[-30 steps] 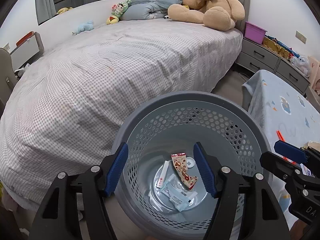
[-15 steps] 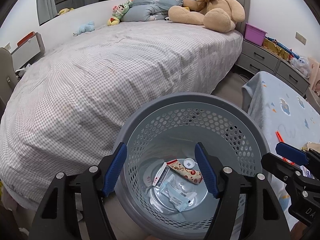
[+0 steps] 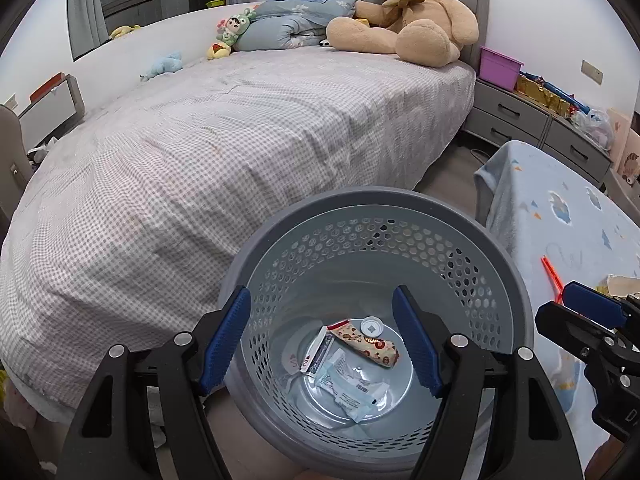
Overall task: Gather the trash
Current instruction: 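Move the right gripper to the black band and grasp it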
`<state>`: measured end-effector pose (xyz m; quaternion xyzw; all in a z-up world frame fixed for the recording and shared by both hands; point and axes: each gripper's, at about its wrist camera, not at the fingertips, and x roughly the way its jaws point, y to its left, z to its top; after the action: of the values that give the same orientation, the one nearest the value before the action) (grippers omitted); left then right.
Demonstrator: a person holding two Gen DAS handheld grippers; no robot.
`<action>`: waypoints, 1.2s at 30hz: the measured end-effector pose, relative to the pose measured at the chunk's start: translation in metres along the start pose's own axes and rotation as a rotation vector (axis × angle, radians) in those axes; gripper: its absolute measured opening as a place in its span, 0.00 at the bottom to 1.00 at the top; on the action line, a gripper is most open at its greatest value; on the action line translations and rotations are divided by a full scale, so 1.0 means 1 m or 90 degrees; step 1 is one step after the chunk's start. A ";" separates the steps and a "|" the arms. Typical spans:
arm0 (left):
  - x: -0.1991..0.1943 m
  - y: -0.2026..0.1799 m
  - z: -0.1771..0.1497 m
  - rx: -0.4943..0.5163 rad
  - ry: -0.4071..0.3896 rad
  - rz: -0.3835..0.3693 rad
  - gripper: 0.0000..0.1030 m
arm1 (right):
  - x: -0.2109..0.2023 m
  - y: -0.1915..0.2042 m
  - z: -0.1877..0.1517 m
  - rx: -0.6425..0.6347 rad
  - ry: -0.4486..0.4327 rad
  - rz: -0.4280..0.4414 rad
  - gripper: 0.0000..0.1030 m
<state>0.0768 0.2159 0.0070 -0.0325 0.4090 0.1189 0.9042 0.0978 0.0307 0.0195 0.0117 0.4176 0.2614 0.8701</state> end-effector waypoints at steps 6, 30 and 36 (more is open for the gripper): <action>-0.008 -0.007 -0.003 0.010 -0.008 -0.014 0.68 | -0.015 -0.005 -0.007 0.008 -0.009 -0.019 0.53; -0.040 -0.068 -0.030 0.057 -0.021 -0.092 0.75 | -0.115 -0.101 -0.095 0.124 -0.023 -0.181 0.68; -0.045 -0.092 -0.044 0.076 -0.010 -0.115 0.75 | -0.127 -0.131 -0.114 0.151 -0.010 -0.209 0.68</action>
<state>0.0381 0.1110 0.0076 -0.0143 0.4038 0.0124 0.9146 0.0075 -0.1637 0.0052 0.0476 0.4350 0.0648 0.8968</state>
